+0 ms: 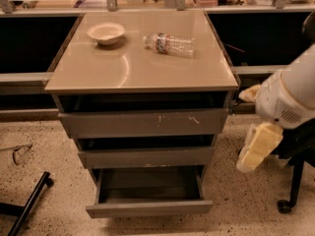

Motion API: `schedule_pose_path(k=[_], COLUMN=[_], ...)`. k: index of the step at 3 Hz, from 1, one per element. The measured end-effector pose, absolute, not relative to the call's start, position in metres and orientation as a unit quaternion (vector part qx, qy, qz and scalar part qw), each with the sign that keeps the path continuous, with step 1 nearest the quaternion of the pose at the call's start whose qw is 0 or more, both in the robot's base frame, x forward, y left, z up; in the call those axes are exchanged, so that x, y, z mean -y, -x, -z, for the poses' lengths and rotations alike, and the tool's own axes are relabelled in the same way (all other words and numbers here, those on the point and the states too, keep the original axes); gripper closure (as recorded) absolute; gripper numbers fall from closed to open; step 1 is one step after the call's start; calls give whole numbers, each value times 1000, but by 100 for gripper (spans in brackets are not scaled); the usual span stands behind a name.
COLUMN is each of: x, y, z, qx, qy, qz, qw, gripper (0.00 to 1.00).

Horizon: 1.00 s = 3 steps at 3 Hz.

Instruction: Close bottom drawer

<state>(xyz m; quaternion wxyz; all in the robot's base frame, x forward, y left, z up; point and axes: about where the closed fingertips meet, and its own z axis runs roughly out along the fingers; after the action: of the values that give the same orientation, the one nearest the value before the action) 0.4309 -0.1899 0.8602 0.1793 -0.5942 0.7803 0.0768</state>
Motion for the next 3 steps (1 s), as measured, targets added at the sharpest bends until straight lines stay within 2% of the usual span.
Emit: schedule_pose_path(k=[1,2,3], x=[177,176,144], y=[-420,-420,-419], z=[-793,-792,-739], qx=[-774,-773,-756], qy=[586,588,593], qz=[-157,-159,-212], qw=[178,177,181], gripper=[0,0,0])
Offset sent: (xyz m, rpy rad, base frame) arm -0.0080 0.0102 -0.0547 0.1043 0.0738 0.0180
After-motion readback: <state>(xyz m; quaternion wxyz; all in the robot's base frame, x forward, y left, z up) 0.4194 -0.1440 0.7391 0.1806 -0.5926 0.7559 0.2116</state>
